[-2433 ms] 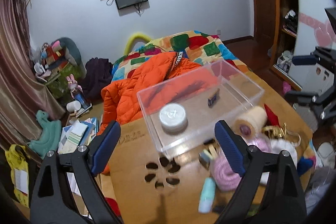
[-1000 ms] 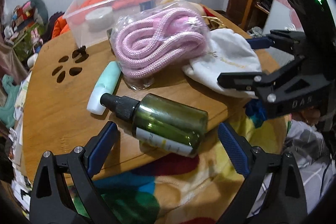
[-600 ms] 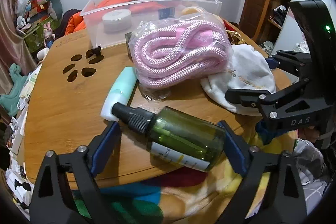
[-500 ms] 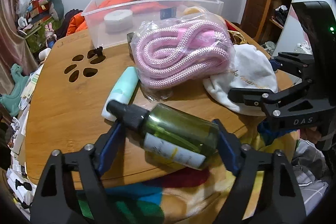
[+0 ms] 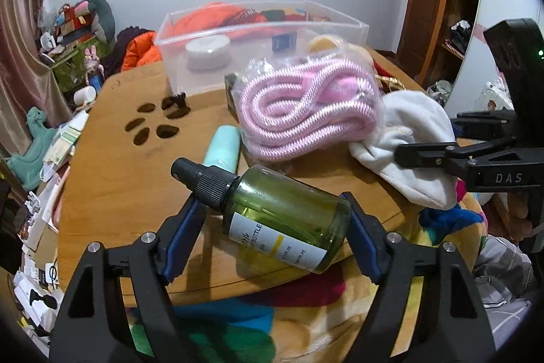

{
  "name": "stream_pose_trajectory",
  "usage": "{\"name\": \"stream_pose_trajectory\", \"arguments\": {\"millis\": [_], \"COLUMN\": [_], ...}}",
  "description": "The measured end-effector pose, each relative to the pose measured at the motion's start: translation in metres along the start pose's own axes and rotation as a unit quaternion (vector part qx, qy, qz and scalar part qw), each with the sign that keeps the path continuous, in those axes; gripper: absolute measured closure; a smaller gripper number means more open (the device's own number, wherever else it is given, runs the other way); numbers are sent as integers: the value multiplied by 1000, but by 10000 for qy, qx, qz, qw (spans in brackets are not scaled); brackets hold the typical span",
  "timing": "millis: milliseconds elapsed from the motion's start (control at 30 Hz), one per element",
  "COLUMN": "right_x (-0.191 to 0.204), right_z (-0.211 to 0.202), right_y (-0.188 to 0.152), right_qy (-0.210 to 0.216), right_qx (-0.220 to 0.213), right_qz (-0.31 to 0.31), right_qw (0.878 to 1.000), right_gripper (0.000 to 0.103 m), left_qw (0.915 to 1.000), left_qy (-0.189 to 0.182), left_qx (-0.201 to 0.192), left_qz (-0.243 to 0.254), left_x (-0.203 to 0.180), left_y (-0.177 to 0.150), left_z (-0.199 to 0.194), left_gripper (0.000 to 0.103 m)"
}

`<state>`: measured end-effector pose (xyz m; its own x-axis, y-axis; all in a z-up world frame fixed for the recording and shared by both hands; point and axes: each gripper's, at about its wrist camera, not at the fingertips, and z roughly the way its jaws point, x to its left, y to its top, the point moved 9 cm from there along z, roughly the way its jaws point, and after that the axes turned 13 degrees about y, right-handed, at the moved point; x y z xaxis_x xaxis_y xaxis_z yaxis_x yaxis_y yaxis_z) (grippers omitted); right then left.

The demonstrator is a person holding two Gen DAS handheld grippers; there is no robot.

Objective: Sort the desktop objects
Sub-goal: 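Grasp the green dropper bottle with the left tool while the right tool grasps the white cloth pouch, then carry the green bottle with the left tool while the right tool carries the white pouch to the bin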

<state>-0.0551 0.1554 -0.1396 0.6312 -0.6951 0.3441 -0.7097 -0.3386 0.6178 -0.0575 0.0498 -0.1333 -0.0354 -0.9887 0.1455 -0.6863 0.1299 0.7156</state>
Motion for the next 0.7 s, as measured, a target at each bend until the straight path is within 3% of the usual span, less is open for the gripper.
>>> {"name": "stream_pose_trajectory", "arguments": {"millis": [133,700], "right_x": [0,8], "right_z": [-6,-37], "right_y": [1,11], "right_qy": [167,456], "right_qx": [-91,-468], "right_qz": [174,306], "right_qw": [9997,9974], "right_gripper": [70,74], "left_qw": [9999,9986], "left_qy": [13,23], "left_qx": [-104,-360], "left_qz": [-89,-376], "left_x": [5,23], "left_y": [5,26], "left_z": [-5,-18], "left_gripper": [25,25]}}
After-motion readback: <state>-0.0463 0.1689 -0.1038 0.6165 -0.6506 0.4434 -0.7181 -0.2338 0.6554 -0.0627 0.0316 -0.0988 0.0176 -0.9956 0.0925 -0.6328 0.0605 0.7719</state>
